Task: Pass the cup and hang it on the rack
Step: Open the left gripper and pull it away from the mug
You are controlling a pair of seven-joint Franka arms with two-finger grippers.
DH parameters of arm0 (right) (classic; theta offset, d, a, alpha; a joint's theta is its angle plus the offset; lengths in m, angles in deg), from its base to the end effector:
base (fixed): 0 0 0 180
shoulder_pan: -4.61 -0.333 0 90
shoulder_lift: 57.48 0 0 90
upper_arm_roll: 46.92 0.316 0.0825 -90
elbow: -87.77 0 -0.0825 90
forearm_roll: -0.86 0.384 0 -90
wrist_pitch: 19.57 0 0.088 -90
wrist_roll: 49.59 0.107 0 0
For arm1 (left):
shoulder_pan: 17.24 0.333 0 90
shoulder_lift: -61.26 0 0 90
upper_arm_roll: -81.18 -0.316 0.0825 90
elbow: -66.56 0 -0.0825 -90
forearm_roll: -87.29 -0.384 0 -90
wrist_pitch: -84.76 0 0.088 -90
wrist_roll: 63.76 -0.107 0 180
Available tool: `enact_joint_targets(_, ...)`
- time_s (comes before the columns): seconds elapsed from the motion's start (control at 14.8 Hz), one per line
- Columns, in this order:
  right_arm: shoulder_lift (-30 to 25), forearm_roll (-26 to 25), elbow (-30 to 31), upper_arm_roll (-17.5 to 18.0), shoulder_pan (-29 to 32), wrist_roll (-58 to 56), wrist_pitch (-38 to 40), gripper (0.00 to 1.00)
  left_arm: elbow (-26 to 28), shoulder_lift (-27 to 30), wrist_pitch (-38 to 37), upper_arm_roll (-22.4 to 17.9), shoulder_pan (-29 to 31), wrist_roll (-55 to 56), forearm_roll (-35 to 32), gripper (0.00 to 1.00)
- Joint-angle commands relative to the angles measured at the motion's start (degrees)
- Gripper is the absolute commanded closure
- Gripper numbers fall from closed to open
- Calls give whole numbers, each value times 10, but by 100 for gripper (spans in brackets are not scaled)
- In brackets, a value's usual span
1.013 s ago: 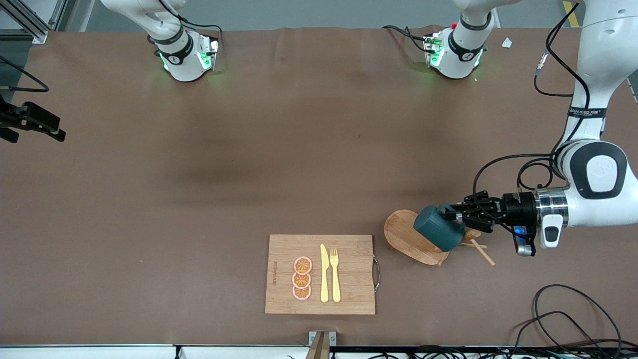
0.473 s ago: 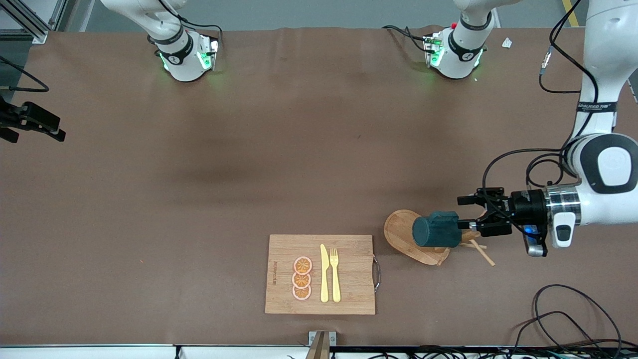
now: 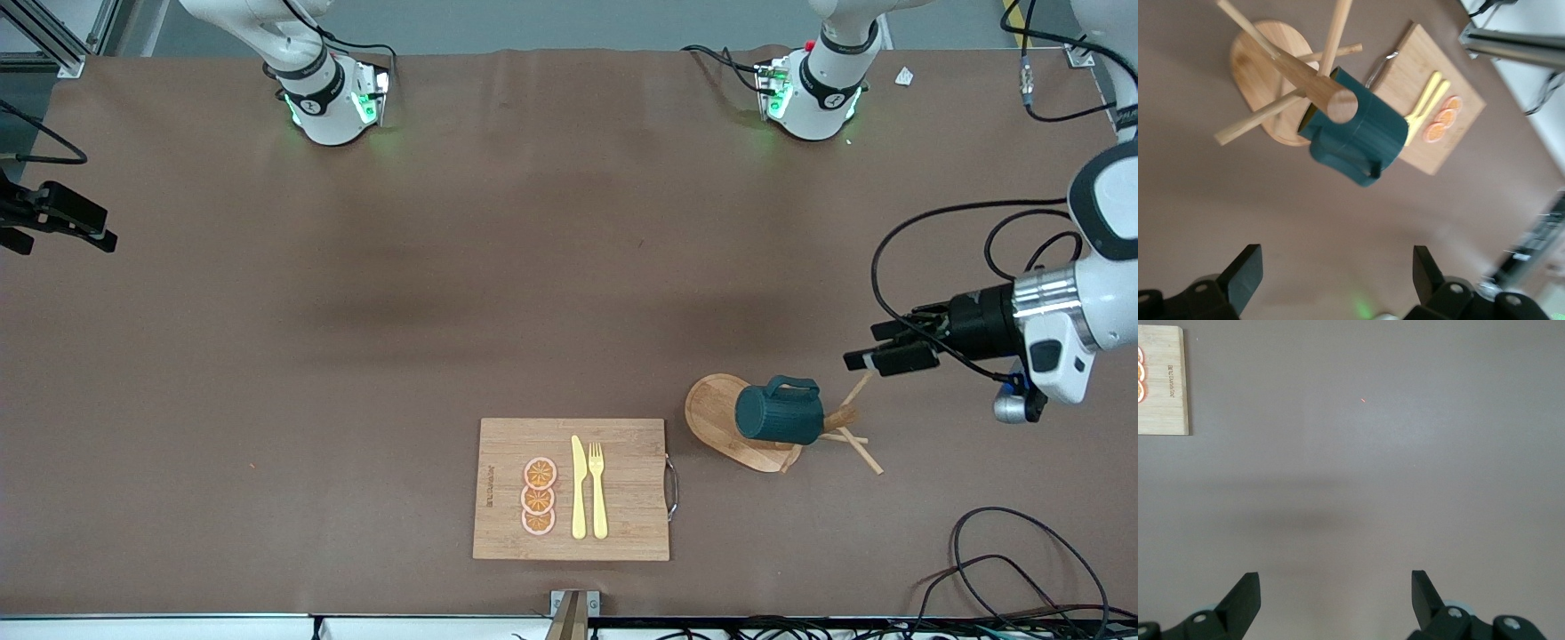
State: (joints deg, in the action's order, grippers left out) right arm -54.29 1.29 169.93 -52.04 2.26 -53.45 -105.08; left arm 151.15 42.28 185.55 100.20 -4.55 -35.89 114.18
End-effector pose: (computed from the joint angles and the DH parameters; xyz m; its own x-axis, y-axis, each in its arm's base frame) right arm 0.5637 -0.0248 0.6506 0.9998 0.0198 0.0032 0.0198 -0.9998 -0.0023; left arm 0.6507 -0.0829 0.5076 0.8731 0.3824 -0.3025 0.4840 -0.7544 0.4435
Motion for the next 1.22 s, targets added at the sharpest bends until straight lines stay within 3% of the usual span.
enact_joint_targets(0.0, -15, 5, 12, 6, 9, -6, 2, 0, 8, 39, -17, 28, 0, -32, -92, 1)
enact_joint_targets(0.34, -15, 5, 12, 6, 9, -6, 2, 0, 7, 85, -34, 32, 4, -174, -223, 1)
enact_joint_targets(0.68, -15, 5, 11, 6, 9, -6, 2, 0, 4, 126, -72, 26, 2, -195, -249, 1)
enact_joint_targets(1.15, -15, 5, 11, 6, 9, -6, 2, 0, 12, 180, -102, -128, -114, -249, -247, 1)
